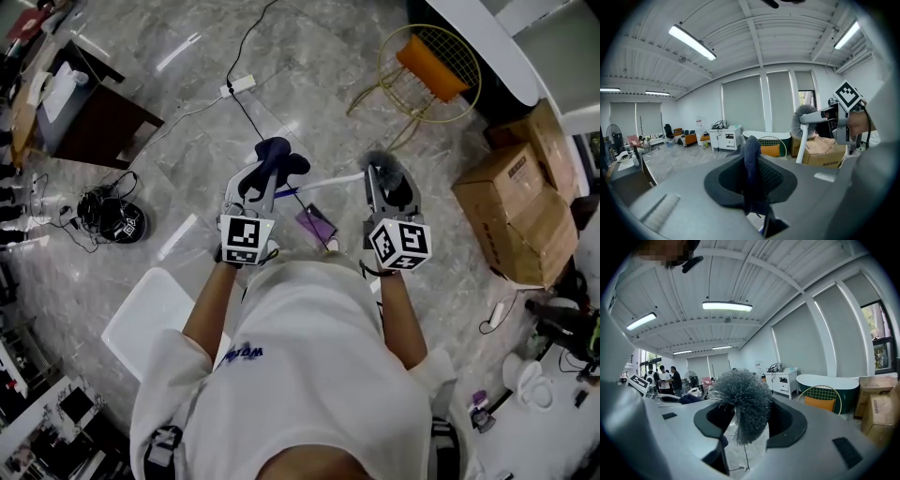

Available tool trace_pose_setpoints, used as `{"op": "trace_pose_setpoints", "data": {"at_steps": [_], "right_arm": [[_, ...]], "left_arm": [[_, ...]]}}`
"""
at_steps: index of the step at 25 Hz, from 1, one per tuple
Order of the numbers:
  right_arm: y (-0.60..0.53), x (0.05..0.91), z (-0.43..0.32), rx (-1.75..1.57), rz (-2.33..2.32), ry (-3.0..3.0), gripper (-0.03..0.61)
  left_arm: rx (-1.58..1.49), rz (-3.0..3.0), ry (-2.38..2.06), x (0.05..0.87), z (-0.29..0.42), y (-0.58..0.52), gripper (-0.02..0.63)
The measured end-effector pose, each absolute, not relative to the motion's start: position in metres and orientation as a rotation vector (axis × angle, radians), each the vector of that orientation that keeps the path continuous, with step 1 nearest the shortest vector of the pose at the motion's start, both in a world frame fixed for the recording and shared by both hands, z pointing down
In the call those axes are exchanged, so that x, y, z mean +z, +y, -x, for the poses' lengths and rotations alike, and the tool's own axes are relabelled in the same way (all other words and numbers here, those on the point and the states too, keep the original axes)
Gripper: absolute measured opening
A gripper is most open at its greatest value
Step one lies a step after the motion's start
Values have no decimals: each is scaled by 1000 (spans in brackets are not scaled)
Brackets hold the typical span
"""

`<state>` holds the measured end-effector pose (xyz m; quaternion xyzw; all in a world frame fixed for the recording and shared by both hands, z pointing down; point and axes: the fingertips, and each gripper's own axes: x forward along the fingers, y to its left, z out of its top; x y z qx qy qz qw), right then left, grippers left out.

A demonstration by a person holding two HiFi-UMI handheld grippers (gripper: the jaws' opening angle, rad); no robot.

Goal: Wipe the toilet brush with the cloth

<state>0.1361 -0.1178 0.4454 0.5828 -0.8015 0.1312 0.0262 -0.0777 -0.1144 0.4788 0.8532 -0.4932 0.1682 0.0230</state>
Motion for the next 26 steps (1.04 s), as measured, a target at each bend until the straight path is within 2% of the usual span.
{"op": "trace_pose_setpoints", "data": {"at_steps": [17, 26], "right_arm": [[-114, 456, -137, 448, -1799, -2436, 207], [-109, 460, -114, 476, -1711, -2488, 208]], "left_arm": [[506, -2659, -1513, 468, 80, -112, 49], [473, -2642, -1520, 465, 84, -111, 49]]}}
